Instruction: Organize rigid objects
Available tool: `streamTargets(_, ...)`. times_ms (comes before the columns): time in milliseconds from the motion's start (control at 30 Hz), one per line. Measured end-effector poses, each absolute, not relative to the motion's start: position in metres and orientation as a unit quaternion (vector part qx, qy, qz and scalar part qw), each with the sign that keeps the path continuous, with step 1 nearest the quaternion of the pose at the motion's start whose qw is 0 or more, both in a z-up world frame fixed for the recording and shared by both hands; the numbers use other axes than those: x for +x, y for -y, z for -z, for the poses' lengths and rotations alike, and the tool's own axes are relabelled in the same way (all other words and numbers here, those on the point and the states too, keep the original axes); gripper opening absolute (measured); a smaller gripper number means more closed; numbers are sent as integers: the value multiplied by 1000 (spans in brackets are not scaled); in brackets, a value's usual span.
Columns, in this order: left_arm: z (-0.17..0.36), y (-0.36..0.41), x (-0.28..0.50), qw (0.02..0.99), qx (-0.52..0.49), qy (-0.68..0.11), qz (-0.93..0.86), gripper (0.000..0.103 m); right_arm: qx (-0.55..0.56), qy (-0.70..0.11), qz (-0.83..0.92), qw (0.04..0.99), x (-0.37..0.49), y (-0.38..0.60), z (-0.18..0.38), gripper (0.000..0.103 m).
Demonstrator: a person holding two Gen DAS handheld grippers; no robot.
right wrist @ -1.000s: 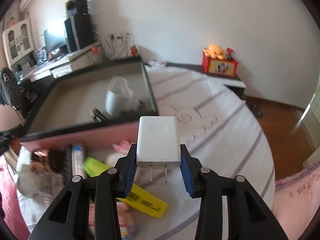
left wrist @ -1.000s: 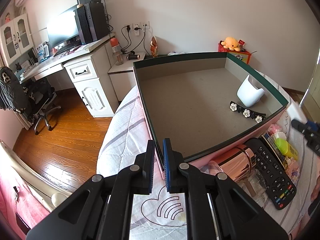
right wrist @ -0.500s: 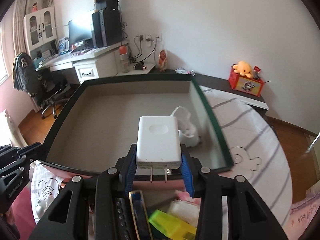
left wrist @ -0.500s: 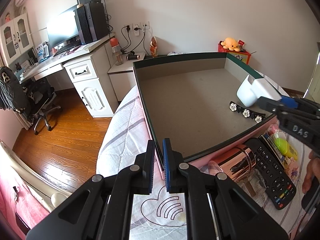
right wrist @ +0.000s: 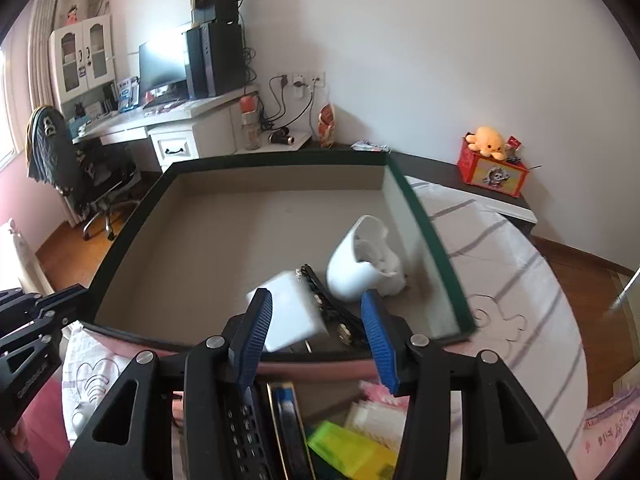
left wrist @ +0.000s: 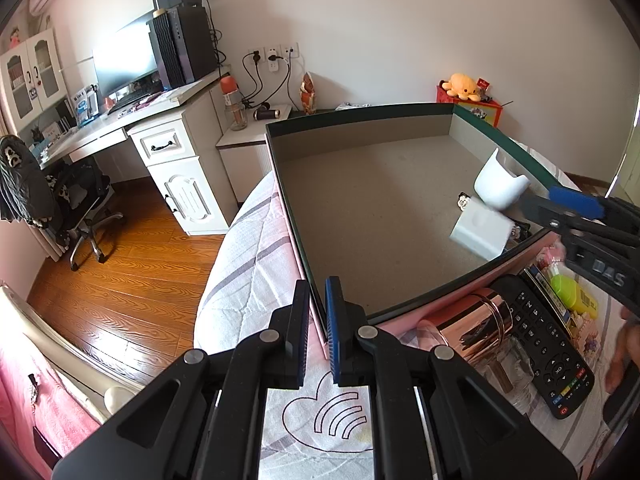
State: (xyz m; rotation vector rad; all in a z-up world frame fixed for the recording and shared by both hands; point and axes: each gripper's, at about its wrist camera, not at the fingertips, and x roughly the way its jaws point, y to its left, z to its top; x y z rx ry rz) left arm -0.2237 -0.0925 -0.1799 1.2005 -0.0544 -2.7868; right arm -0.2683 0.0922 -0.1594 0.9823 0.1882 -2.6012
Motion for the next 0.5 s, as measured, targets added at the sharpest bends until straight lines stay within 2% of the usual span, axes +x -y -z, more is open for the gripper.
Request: streamTargets(500,179,91,-223,57,396,17,916,7,375,-45,921,101,-228,-183,173,50)
